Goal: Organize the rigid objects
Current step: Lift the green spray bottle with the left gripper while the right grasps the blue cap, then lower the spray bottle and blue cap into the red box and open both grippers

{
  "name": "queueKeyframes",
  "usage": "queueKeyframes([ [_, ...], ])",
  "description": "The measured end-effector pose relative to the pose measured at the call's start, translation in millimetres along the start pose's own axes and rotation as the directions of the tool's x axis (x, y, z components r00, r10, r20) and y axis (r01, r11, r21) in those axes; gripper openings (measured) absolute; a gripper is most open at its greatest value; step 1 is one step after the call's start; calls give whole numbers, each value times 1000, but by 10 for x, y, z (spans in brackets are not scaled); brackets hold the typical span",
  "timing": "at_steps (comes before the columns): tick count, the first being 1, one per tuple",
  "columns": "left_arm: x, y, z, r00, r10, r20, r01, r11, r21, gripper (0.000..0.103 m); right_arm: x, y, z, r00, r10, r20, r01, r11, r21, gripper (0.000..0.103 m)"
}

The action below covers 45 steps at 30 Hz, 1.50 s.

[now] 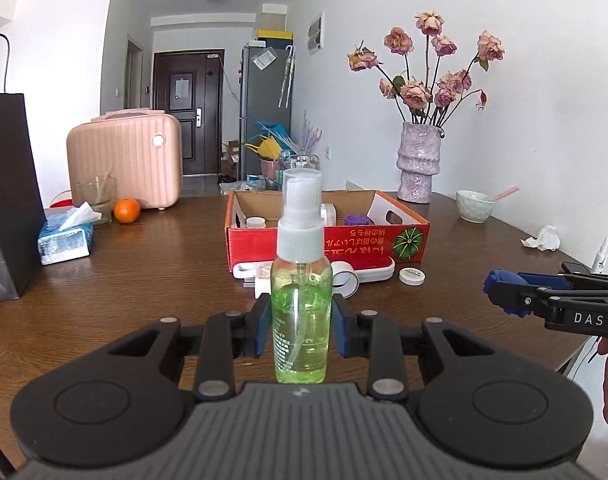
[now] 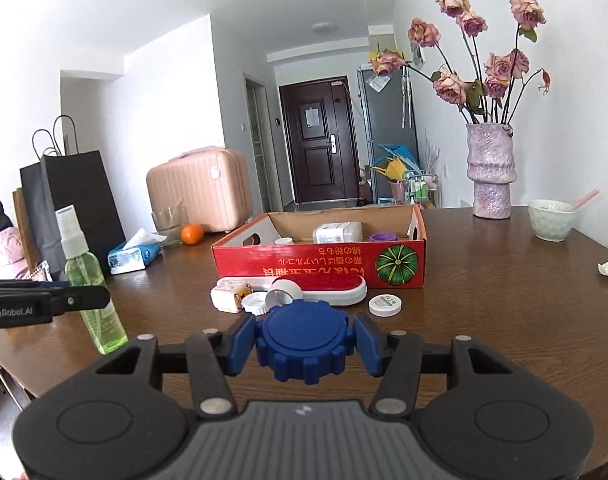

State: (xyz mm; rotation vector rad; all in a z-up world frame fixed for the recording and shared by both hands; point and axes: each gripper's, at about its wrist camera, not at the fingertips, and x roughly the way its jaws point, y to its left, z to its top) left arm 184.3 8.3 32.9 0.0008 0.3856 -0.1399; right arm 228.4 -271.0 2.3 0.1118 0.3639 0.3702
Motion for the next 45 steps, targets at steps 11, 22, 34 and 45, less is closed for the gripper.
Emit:
queueKeyframes([
  [11,217,140,320,999,-15,37,14,1000,23,31,44,-70,60,1000,-5,17,5,1000,18,53],
  [22,1974,515,1414,993,-41,-107,55,990,130,31,934,-413,796,999,8,38,-8,1000,-25,53],
  [34,4232,515,1423,890,-11,-455,116,972,204,31,3195,-1018,1438,951,-100,-291,74,992,-102,53],
  [45,4575,619,1509,863,-46,-502,115,987,108,55,3862,-964,1361,886,-200,-418,103,965,-243,69],
])
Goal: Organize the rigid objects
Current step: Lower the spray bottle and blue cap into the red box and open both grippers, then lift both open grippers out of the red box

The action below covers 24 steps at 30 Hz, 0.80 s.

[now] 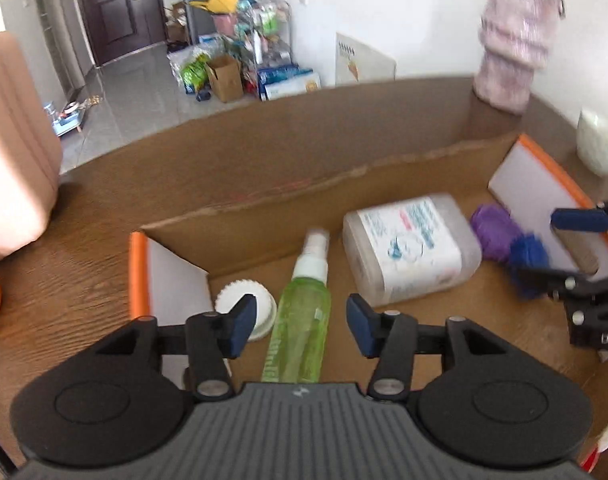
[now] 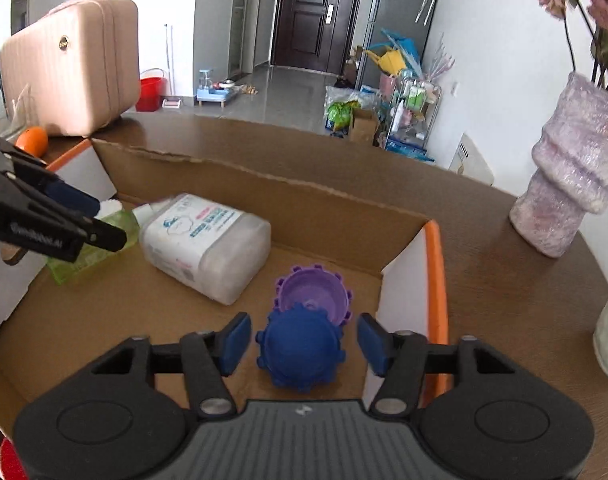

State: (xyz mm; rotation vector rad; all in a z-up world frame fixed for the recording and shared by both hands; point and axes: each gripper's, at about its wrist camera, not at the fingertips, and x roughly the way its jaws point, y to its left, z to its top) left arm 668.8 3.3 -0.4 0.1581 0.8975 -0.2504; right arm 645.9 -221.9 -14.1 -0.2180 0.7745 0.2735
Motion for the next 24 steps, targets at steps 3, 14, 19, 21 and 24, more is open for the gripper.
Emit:
queueKeyframes([
  [3,-226,78,-14,1000,15,18,-15,1000,-9,65,-155,-71,18,999,11,33,-11,1000,5,74],
  [14,-1637,149,-131,983,71,169,-59,996,-73,81,-1220,-140,155,992,9,124,-10,1000,10,84],
  [19,-2272,78,-358,968,85,235,-66,994,-86,84,-1767,-67,123,986,43,160,-45,999,11,86],
  [21,-2494,46,-480,961,94,259,-72,993,-95,89,-1944,-25,78,983,45,178,-48,999,12,86],
  [24,-2847,-27,-795,937,125,325,-91,989,-118,92,-2211,55,-65,970,54,238,-60,998,17,86],
])
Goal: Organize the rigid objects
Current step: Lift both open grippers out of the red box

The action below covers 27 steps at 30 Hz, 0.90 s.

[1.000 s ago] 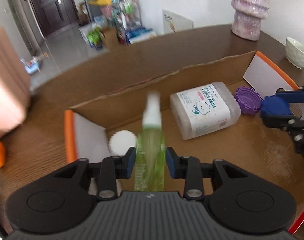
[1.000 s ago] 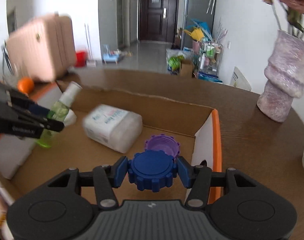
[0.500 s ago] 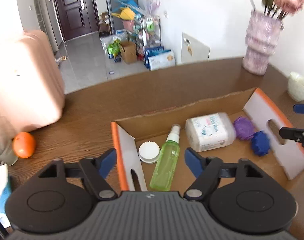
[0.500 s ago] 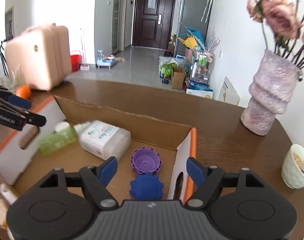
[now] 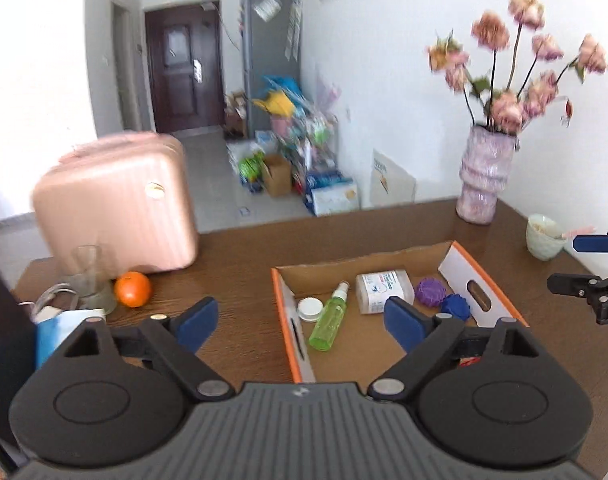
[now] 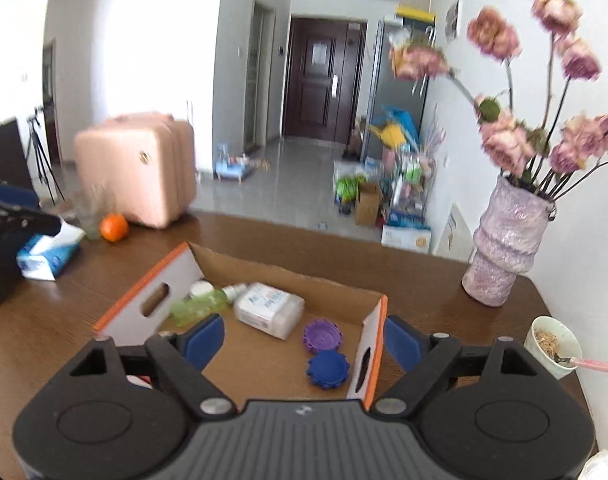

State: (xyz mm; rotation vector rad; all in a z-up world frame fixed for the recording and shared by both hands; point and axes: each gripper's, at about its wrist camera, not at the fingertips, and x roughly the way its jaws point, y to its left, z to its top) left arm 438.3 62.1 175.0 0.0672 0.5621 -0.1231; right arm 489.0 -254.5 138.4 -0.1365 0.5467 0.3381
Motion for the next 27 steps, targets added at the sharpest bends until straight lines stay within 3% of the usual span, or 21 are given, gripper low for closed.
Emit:
queueKeyframes([
  [3,-424,-35,-314,995,-2,97,2,1000,4,98,-363,66,-201,993,21,113,-23,1000,14,91],
  [7,-896,-134,-838,979,24,202,-23,1000,-4,102,-790,202,-571,969,-14,248,6,999,32,96],
  [11,-1218,-257,-1457,969,46,244,-44,999,-15,103,-1180,390,-1006,947,-8,320,-6,999,43,101],
  [14,-1424,-354,-1952,965,86,247,-79,996,-41,103,-1423,556,-1375,950,9,313,-22,999,37,102],
  [19,-1744,-439,-2564,972,87,220,-70,994,-85,103,-1699,855,-2045,942,25,335,-48,997,60,103],
  [24,-1960,-591,-3041,969,120,215,-121,993,-6,103,-1788,1223,-2594,970,17,242,-27,999,38,103],
  [27,-2013,-594,-3179,975,82,207,-83,997,-4,103,-1833,1427,-2825,977,24,213,-22,1000,-14,103],
])
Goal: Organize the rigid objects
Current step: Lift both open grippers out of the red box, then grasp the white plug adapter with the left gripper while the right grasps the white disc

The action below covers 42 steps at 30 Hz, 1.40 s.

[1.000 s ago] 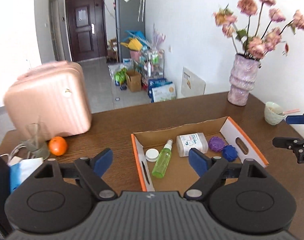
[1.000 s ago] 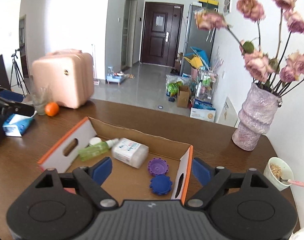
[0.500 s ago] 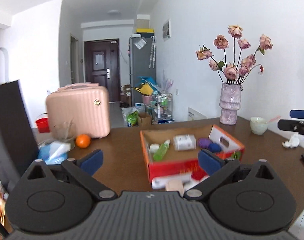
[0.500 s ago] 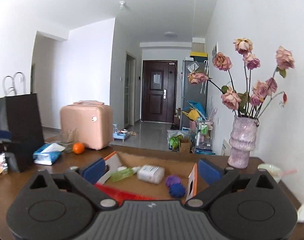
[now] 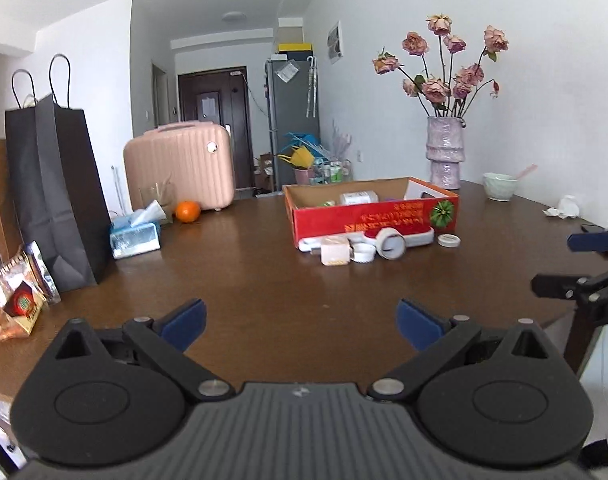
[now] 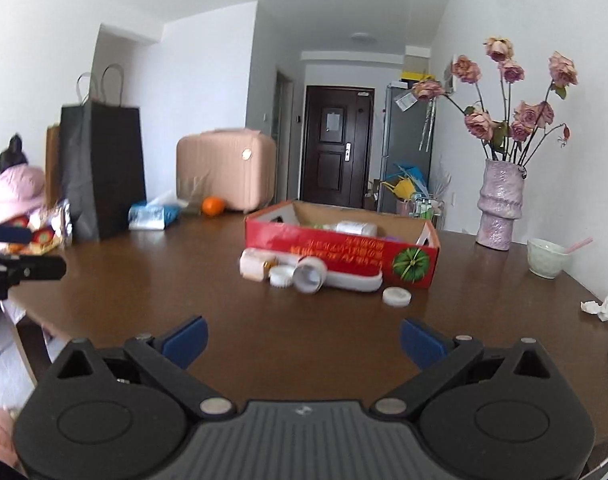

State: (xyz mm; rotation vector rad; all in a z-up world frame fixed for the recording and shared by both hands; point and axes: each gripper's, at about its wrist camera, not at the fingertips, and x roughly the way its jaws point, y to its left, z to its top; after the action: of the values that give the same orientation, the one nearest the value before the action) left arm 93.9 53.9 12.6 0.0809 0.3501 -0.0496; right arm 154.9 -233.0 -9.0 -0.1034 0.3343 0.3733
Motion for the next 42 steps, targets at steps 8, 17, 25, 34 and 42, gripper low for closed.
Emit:
queueKeyframes([
  [8,209,38,28,999,-12,-47,10,999,-53,103,17,96,-144,999,18,-29,-18,1000,24,102],
  [17,664,-19,5,991,-41,-130,37,999,-32,103,366,-116,-125,996,4,-89,2,997,75,102],
  [25,1442,-70,255,981,-71,-181,60,996,-61,103,837,-463,43,991,-56,-121,67,993,94,102],
  [34,2703,-97,504,969,-58,-239,11,981,-195,103,1651,-1069,234,976,-78,-202,119,973,196,102],
  [42,3233,85,528,960,-166,-227,53,900,-432,99,2341,-1388,349,971,-70,-230,125,964,236,93],
])
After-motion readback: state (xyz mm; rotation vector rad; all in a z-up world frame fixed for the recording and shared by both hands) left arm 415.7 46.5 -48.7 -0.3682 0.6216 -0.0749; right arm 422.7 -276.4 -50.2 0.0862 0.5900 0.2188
